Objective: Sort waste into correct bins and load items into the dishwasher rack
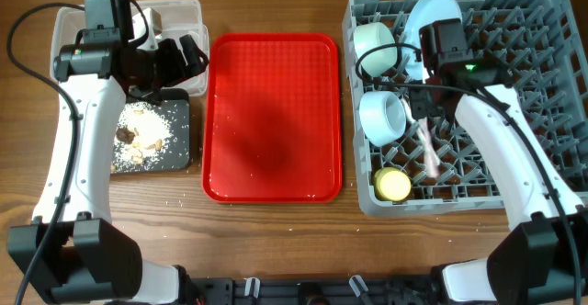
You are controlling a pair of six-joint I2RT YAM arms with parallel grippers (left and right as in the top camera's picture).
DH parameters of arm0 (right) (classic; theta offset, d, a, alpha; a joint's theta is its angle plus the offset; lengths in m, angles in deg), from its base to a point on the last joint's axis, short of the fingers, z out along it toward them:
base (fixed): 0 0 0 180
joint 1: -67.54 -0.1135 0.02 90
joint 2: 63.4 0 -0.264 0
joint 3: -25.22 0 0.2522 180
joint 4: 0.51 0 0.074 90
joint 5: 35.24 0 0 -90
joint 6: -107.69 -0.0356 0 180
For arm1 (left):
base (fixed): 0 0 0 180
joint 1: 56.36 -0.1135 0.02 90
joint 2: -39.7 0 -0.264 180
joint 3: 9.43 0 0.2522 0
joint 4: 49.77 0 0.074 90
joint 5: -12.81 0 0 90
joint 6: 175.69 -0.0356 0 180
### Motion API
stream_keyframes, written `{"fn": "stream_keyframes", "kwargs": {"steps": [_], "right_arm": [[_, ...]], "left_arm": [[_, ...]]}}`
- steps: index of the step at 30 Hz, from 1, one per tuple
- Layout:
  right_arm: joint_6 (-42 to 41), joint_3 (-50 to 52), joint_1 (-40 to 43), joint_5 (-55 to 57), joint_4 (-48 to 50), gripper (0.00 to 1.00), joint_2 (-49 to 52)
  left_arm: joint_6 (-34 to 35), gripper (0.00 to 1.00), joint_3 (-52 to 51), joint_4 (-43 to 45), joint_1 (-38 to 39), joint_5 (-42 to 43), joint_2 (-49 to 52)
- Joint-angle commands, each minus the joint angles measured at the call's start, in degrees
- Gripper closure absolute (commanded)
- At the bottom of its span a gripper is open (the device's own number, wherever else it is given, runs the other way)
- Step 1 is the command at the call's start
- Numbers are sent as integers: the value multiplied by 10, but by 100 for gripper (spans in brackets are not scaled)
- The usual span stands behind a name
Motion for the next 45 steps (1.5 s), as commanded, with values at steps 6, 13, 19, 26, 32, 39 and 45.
{"fn": "stream_keyframes", "kwargs": {"steps": [6, 13, 19, 26, 32, 39, 45], "right_arm": [[1, -166, 2, -116, -73, 0, -129], [-3, -206, 2, -251, -76, 0, -276], [10, -205, 2, -250, -113, 0, -313], [18, -15, 0, -212, 99, 1, -371], [13, 308, 0, -210, 338, 0, -571], [-96, 622, 41, -210, 526, 0, -808], [-96, 735, 46, -212, 549, 0, -903]], "left_arm": [[-8, 0, 6, 0, -1, -3, -1], [-8, 0, 6, 0, -1, -3, -1], [-8, 0, 6, 0, -1, -3, -1], [-8, 0, 6, 0, -1, -3, -1], [-8, 0, 6, 0, -1, -3, -1], [-8, 0, 6, 0, -1, -3, -1], [-8, 0, 6, 0, -1, -3, -1]]}}
